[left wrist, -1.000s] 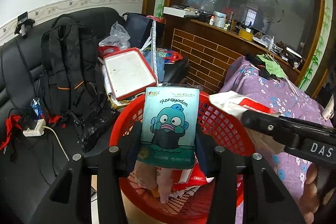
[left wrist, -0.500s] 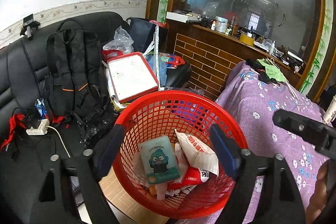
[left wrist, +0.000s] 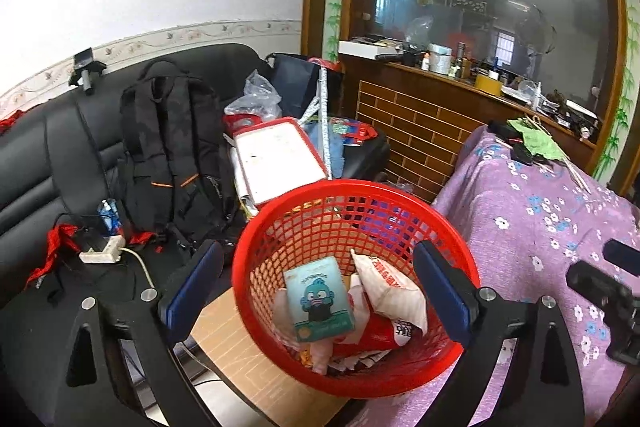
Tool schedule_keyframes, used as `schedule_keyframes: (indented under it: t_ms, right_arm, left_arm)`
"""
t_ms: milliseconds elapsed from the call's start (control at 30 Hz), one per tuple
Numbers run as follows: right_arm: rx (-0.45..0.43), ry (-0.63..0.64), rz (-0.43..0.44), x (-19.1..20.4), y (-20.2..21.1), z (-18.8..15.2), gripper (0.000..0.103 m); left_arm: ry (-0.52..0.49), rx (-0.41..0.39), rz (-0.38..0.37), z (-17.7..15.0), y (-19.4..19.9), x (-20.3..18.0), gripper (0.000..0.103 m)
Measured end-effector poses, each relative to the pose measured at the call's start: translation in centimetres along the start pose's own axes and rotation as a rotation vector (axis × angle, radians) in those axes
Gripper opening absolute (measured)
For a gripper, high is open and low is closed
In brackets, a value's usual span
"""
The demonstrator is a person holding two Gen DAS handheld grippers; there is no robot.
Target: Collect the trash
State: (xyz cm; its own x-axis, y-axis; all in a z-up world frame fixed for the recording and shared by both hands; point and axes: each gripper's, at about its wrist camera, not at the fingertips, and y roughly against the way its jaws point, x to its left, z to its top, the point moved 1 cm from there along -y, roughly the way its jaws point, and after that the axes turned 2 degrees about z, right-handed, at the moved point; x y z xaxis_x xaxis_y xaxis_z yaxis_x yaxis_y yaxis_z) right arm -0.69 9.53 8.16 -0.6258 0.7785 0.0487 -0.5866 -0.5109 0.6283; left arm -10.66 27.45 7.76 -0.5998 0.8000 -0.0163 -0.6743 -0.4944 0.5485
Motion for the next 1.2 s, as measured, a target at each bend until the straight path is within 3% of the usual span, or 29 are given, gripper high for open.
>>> schedule_keyframes:
  t_ms: [367,567,767,1200]
  right_arm:
    - [-0.001,0.048,-0.088,-0.4,2.4,-2.4,0.095]
    - [-0.019,0.045,-0.110,-1.1,5.7,-4.7,0.097]
    - [-0.044,0.023,-0.147,-2.1,8.6,-7.1,0.100]
    - [-0.067,0.034,-0.178,-2.7,10.3,-8.8,0.101]
  left_arm:
    - [-0.069,-0.046,0.144,-1.4,2.9,-0.4,0.099]
    - [-0.103,-0.053,0.117,-2.4,5.3,-1.3,0.100]
    - [-0.162,-0.118,0.190,-3.9,7.2,-3.2,0.100]
    - [-0.229,-0.086,0.173,-4.5,7.9,-5.5,0.100]
